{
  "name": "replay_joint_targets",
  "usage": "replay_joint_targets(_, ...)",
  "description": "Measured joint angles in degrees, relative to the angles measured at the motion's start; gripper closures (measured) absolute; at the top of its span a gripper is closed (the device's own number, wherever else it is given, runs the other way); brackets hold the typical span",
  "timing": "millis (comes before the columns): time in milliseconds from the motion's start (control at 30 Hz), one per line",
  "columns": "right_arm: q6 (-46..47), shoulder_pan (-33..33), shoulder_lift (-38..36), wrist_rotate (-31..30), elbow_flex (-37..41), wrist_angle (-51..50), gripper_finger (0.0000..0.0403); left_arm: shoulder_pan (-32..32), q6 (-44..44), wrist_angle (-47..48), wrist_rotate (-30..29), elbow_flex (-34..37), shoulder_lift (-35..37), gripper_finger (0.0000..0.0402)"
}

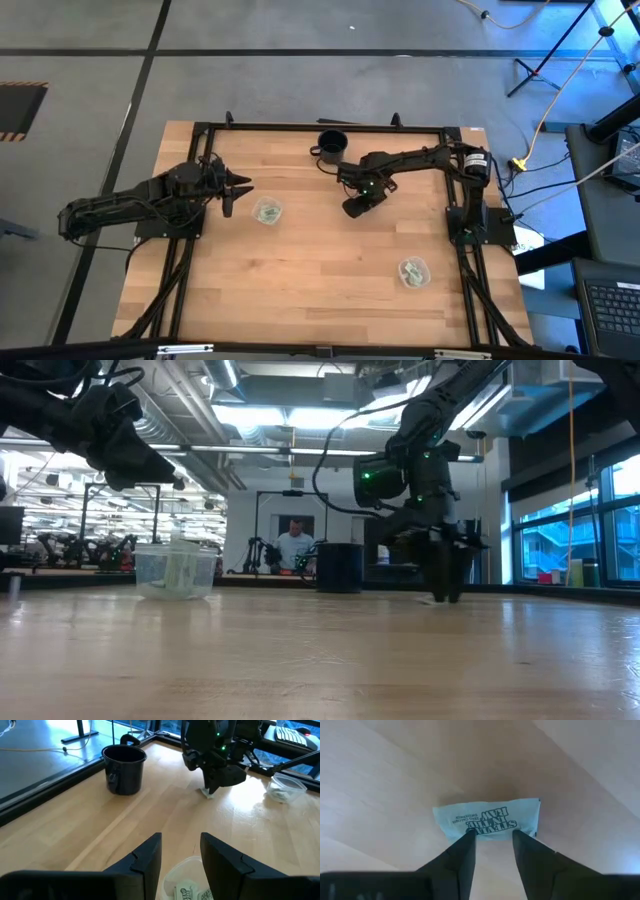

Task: Pick and place items into bin
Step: Put the white stevia packet into the bottom transparent bin

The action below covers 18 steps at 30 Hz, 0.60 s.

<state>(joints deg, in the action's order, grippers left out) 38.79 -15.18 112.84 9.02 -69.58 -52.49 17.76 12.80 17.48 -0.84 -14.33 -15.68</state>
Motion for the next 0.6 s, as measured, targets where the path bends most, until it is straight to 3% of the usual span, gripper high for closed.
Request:
replay_joint_targets(400,0.1,0.1,-0.6,-1.9,2.9,1.7,0.0267,0.0,0.0,0.5,0.0,0.0,0.0,0.0272)
replay_joint_targets(600,-0.1,0.2,-0.7,-3.0,3.0,1.9,0.0290,0.0,0.0,0.5,0.0,0.0,0.0,0.0272)
